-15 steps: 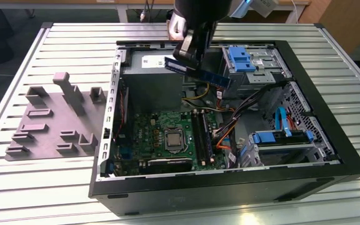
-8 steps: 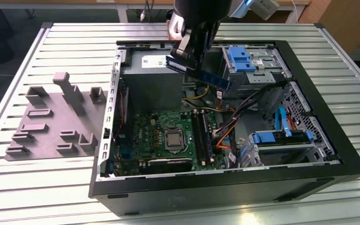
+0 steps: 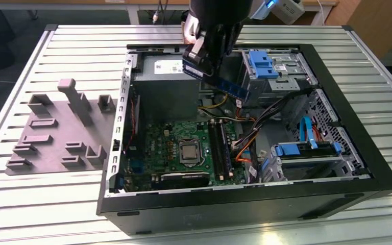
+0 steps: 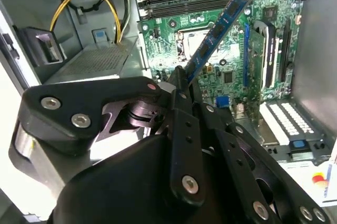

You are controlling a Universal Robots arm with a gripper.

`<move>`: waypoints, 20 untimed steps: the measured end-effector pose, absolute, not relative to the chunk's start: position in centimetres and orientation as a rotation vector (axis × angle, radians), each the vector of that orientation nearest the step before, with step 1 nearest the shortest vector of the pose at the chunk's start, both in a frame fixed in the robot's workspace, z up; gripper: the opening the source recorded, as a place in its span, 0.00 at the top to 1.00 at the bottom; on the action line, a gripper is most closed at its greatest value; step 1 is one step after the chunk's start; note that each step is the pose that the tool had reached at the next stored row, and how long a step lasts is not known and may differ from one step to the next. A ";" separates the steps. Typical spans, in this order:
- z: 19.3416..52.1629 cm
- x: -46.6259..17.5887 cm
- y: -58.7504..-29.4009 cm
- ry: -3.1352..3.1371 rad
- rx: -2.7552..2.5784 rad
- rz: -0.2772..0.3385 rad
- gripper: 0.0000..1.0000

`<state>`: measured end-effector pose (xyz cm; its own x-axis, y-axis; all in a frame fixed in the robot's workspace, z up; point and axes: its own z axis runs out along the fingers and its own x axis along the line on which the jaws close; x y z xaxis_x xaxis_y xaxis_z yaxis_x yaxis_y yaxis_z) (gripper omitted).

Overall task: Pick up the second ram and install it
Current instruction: 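Insert the second ram into the second slot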

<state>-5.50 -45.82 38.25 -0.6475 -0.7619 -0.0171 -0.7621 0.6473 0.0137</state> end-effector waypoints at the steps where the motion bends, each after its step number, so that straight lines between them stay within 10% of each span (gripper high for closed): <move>1: 38.2 -5.5 -45.8 2.849 -1.300 0.031 0.86; 20: 38.1 -5.5 -45.8 2.987 -0.936 0.027 0.86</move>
